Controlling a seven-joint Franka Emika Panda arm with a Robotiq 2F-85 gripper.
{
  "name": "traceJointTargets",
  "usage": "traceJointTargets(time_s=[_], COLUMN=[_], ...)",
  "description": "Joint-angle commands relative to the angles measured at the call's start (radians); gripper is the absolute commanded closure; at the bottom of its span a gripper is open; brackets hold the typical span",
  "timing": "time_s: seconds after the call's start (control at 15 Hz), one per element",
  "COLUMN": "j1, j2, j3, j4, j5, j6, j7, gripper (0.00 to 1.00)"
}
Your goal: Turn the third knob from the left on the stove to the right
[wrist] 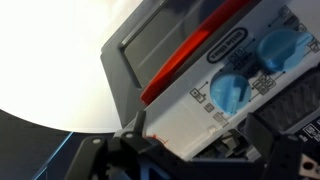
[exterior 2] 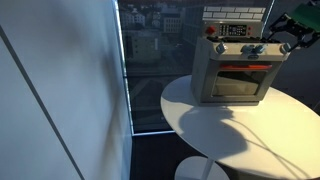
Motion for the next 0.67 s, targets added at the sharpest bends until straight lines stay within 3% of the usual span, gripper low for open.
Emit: traceJointTargets(time_s=[0.0, 0.6], j1=[-0.020, -0.041], j2=[-0.086, -0.146], j3=[0.029, 0.050], j4=[-0.042, 0.007], j5=[0.082, 0.130], j6=[-0.102, -0.441], j7=[-0.154, -0.403], gripper=[0.00, 0.00])
